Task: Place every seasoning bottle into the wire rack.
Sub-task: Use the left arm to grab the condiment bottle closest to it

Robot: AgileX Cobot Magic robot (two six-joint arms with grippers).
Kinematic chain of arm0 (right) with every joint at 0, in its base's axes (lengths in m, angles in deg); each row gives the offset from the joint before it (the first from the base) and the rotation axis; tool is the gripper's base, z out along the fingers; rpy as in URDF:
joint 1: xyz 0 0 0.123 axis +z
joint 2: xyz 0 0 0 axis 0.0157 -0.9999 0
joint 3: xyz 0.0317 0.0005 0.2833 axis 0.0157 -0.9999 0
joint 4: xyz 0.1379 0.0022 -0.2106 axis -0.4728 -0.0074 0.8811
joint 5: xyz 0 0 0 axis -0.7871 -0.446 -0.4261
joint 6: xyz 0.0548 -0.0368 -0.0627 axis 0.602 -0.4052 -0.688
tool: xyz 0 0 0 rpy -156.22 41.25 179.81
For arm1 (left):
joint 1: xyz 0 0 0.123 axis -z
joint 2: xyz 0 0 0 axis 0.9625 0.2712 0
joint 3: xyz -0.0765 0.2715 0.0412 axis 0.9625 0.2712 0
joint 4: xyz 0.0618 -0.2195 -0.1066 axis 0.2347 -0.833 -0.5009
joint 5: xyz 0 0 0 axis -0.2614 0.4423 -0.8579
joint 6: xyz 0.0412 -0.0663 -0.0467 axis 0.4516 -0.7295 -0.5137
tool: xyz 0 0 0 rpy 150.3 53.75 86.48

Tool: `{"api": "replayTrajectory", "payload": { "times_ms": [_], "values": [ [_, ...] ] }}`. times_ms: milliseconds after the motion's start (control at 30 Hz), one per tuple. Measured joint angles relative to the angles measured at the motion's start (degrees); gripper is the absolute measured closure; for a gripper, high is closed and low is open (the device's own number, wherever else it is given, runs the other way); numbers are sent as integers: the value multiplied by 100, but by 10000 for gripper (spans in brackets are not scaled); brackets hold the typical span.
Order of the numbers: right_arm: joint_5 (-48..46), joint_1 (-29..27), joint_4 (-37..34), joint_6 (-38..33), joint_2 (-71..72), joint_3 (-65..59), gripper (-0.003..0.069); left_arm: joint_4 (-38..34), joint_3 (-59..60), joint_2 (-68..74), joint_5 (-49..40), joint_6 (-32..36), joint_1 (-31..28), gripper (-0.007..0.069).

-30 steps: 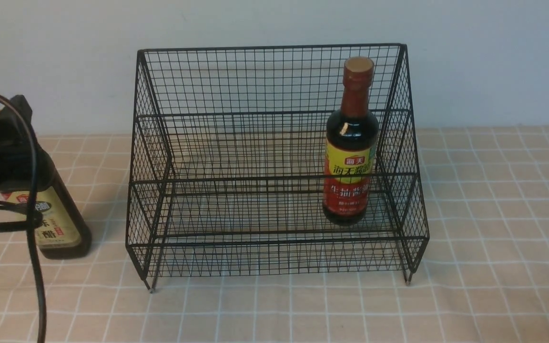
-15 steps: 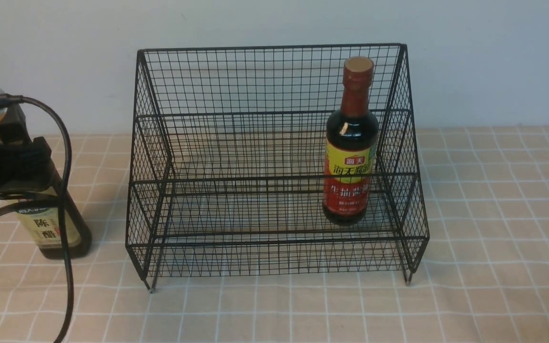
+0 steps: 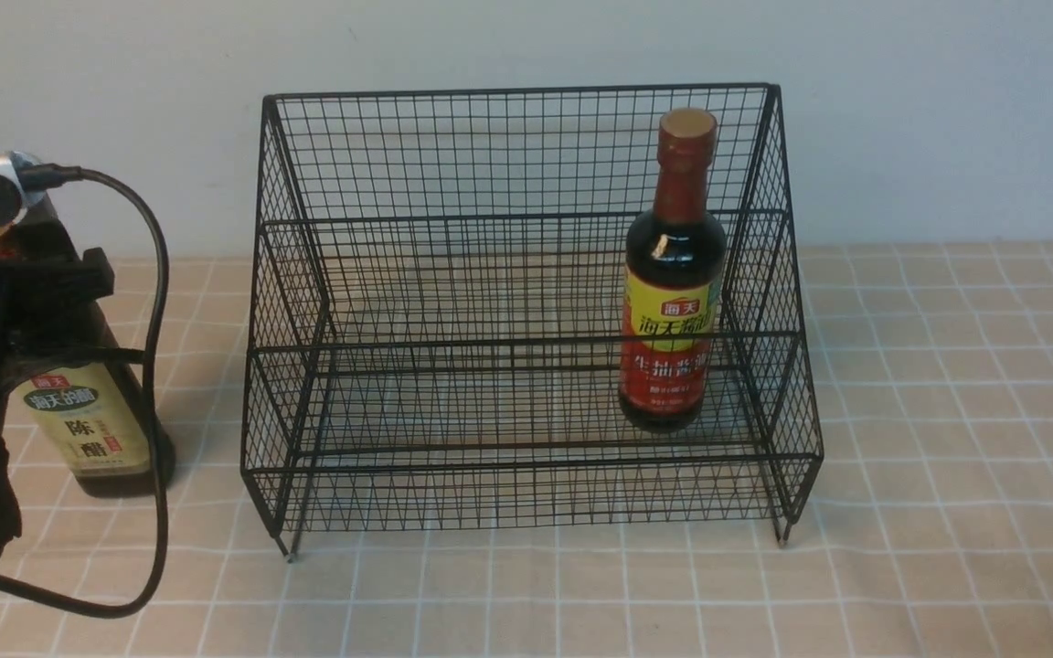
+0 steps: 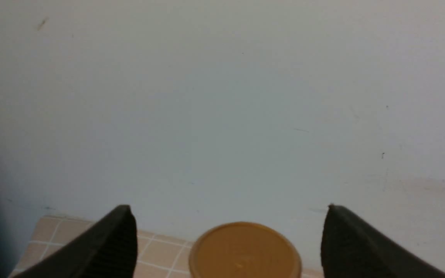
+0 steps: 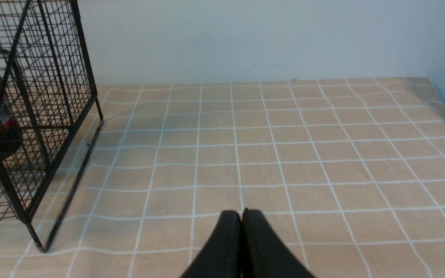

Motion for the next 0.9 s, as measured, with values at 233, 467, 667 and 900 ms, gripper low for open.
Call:
{"api": "replayTrajectory", "payload": {
  "times_ms": [233,467,667,900],
  "values": [
    [0,0,0,0,0,0,672,-40,0,33,4,137,0,43],
    [0,0,0,0,0,0,672,-40,-7,270,197,151,0,43],
    [0,0,0,0,0,0,672,-30,-24,647,309,52,0,43],
    [0,0,0,0,0,0,672,195,-36,745,466,14,0,93]
  ]
}}
